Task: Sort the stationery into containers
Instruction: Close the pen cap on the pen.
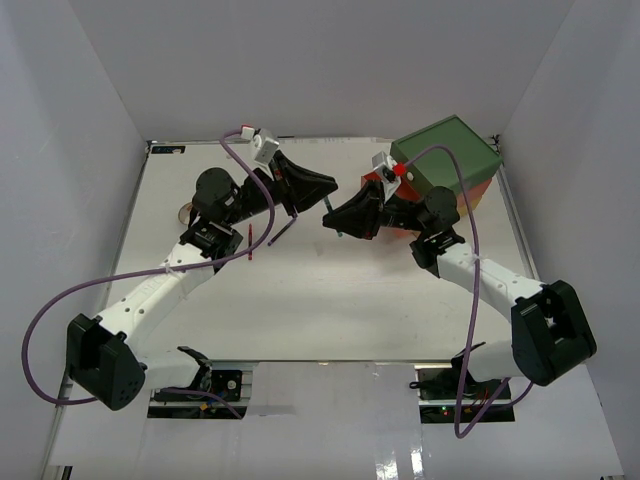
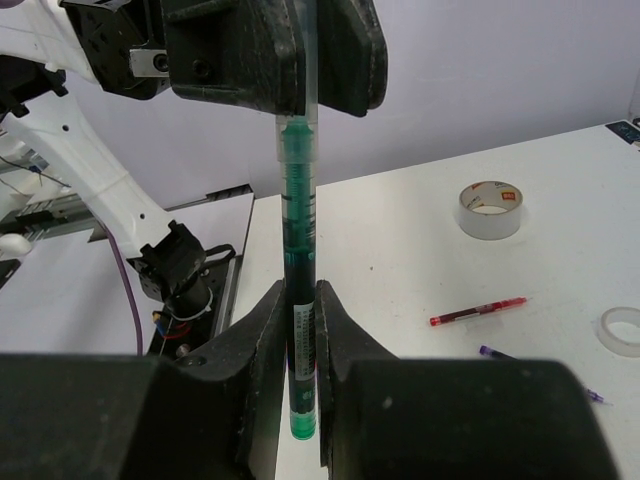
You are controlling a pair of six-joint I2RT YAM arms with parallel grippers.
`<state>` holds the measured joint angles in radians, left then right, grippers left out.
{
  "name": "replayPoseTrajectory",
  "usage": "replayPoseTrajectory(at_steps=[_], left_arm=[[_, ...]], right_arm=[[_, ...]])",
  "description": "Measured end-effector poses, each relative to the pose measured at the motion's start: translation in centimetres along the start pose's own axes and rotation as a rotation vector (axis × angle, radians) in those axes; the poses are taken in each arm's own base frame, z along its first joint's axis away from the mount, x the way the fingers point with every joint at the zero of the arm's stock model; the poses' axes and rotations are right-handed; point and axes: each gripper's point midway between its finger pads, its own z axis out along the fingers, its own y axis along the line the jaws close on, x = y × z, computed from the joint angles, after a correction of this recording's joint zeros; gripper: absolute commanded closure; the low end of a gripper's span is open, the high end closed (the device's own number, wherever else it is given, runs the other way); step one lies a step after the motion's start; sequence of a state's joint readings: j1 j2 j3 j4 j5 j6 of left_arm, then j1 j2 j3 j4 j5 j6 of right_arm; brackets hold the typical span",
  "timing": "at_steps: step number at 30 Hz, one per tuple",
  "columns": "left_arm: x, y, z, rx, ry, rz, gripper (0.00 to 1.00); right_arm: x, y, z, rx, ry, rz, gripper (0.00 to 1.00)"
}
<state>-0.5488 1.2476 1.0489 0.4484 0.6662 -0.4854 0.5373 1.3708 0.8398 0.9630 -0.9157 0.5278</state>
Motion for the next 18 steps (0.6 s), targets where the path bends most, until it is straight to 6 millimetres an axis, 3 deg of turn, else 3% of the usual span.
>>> replayPoseTrajectory(at_steps=[8, 14, 18], left_arm=[[0.0, -0.1, 0.2, -0.005, 0.013, 0.022, 0.67], [2.5, 0.2, 0.4, 0.002, 0.084, -0.019, 0.58], [3.1, 0.3, 0.3, 0.003, 0.101, -0.027, 0.54]], right_arm=[[0.2, -0.1, -0.2, 0.015, -0.007, -0.008, 0.92], [-0.6, -0.7, -0.3, 0.048, -0.05, -0.037, 0.92], [0.3, -0.9, -0.7, 0.065, -0.046, -0.018, 0.92]])
